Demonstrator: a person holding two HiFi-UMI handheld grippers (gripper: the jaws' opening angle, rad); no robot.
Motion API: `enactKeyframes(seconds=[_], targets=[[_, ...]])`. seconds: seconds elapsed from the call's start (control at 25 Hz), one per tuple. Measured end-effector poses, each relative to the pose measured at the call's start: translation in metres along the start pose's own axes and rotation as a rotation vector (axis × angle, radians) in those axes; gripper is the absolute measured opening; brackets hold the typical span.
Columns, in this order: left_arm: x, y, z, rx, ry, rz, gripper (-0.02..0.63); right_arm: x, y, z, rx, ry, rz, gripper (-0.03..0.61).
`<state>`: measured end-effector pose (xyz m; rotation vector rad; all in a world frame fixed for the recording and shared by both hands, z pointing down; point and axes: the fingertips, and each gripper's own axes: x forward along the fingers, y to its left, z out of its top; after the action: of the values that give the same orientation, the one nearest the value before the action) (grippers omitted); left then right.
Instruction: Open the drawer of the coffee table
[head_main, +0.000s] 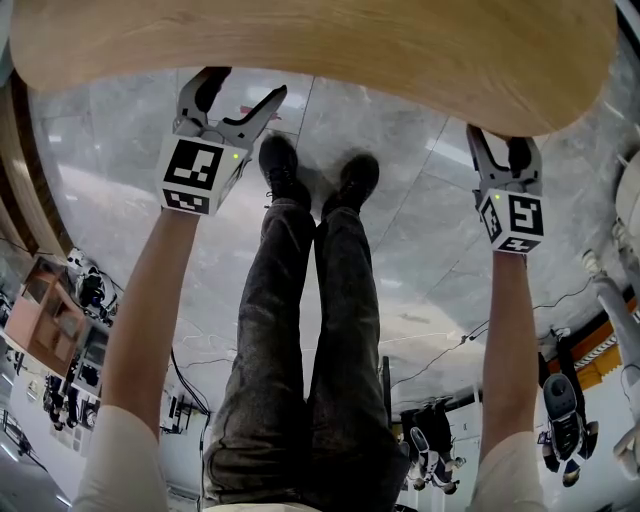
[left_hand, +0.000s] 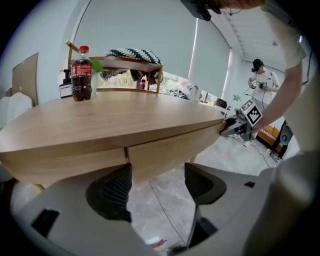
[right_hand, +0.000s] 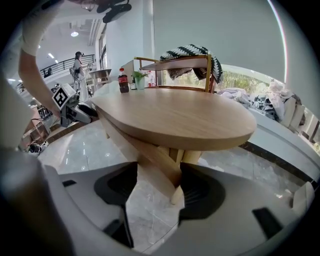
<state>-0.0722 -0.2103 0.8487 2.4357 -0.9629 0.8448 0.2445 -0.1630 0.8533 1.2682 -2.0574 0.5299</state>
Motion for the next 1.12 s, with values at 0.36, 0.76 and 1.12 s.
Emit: enactKeyframes(seconds=[0.36,0.76,1.12], targets=[[-0.018,-0.013,-0.018,-0.046,0.023,0.020,0.334,-0.016,0.018,-0.015,0.029,0.024,0.004,0.281],[-0.035,-0.028,-0.030,-0.103,0.020,0.040,0.334,-0.032,0.036,-0.031,0.055,0.047,0.001,0.285],[-0.047,-0.034,-0.036,-0.116,0.014,0.060,0.333,-0.043,0.046,-0.037,0.054,0.046,0.004,0.285]])
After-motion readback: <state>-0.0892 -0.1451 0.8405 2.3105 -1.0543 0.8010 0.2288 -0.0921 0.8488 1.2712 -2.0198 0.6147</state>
